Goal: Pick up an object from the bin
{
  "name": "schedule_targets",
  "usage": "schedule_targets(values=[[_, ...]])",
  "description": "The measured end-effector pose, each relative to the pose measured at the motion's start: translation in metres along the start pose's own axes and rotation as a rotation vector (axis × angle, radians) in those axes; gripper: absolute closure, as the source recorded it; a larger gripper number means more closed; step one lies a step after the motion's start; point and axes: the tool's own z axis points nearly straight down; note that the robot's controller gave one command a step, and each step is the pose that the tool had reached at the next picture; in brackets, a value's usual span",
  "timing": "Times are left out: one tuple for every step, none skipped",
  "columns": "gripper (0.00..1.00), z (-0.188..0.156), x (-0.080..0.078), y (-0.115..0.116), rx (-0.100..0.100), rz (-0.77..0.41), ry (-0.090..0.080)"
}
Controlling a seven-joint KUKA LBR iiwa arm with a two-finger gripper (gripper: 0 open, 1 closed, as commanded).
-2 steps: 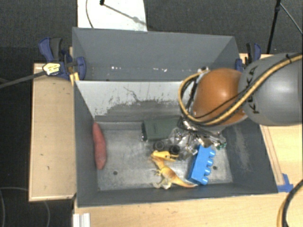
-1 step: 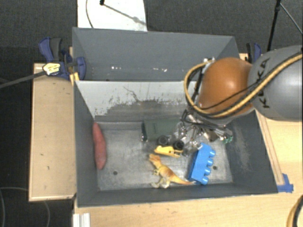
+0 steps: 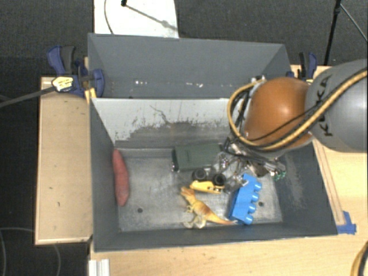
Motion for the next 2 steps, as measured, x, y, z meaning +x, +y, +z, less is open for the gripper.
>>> schedule_targets(values=[[1.0,-0.008,0.003,-0.003,-0.015,-0.006,0.025],[1.0,-0.08,0.01,-0.002,-0.01,0.011,0.017]])
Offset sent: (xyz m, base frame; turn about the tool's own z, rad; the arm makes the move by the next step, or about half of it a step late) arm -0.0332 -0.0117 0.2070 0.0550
